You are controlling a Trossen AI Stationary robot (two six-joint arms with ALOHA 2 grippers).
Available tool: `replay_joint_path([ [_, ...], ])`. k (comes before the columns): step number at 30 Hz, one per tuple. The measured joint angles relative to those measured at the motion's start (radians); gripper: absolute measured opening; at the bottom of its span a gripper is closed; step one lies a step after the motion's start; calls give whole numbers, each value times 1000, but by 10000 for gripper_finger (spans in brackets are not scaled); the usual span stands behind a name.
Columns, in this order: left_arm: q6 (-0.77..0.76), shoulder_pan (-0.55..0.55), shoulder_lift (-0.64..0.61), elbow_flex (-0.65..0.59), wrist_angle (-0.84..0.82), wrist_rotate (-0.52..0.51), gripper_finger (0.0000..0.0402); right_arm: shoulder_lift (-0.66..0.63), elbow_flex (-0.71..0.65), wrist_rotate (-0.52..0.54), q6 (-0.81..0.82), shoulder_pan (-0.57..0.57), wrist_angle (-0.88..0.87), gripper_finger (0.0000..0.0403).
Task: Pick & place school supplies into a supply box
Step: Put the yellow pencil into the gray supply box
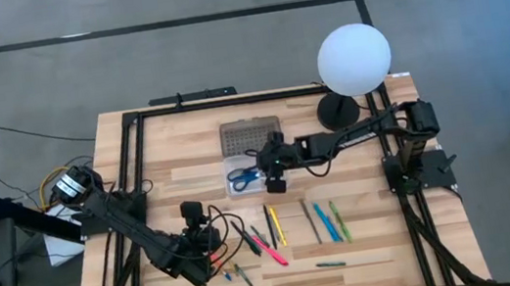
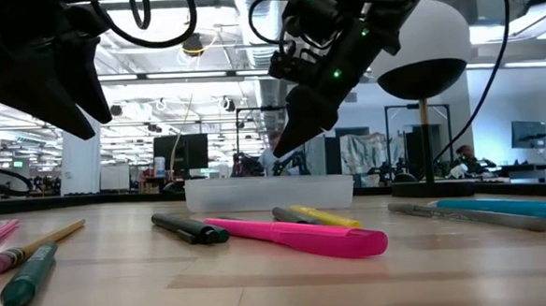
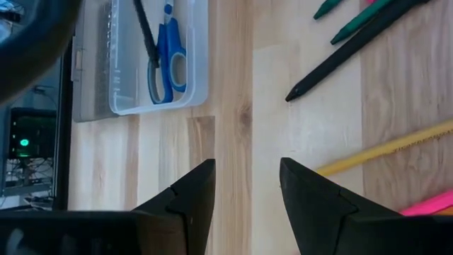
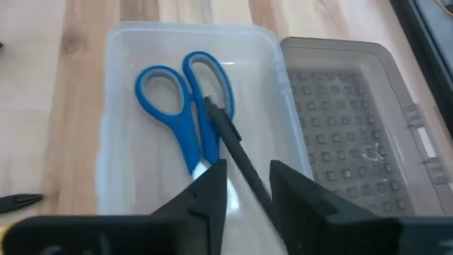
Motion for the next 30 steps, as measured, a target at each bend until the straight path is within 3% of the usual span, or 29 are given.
replay_joint_path([
  [8, 103, 1, 1, -24, 91, 163, 153, -2, 0, 18, -42, 49, 2, 138],
  [16, 294, 30, 3, -98, 309, 277, 153, -18, 0, 18, -101, 141, -21, 129],
  [21, 430, 102, 3, -142, 476, 427, 153, -42, 1, 15, -103, 206, -59, 123],
  [30, 539, 174, 3, -183, 544, 564, 153, -152, -37, 27, -18, 316, -150, 121],
])
